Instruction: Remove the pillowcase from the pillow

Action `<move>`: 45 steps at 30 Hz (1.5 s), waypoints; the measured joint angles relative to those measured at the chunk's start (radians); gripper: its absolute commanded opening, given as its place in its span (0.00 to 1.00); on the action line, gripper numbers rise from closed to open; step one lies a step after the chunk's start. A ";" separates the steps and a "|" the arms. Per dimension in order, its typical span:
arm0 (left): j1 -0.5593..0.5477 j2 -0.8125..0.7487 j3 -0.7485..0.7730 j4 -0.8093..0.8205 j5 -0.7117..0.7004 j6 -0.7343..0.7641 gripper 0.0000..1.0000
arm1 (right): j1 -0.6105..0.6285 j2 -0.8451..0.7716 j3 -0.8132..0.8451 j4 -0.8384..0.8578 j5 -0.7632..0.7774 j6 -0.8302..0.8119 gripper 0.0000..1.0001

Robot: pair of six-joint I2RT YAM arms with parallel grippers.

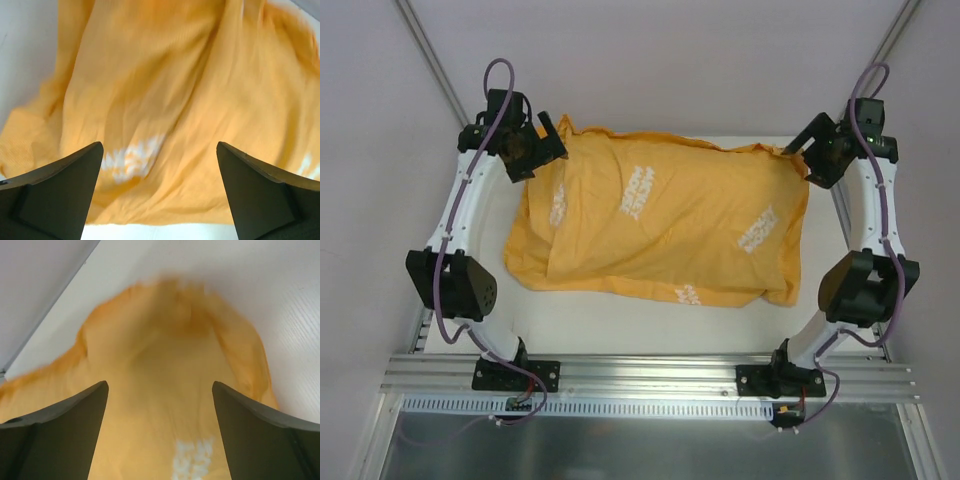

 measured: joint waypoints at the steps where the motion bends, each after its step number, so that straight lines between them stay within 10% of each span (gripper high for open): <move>1: 0.000 0.042 0.025 0.010 0.013 0.006 0.99 | 0.012 0.011 0.017 -0.003 0.016 -0.008 0.92; 17: -0.002 -0.042 -0.050 0.038 0.118 0.077 0.99 | 0.206 -0.464 -0.406 0.093 0.096 -0.048 0.92; 26: -0.059 0.082 -0.082 0.115 0.189 0.043 0.81 | 0.380 -0.576 -0.558 0.111 0.072 -0.022 0.92; 37: -0.487 0.229 -0.062 0.233 0.229 0.003 0.81 | 0.389 -0.720 -0.565 0.060 0.165 -0.025 0.93; 45: -0.646 -0.014 -0.252 0.275 0.254 -0.038 0.76 | 0.423 -0.783 -0.618 0.034 0.193 -0.035 0.92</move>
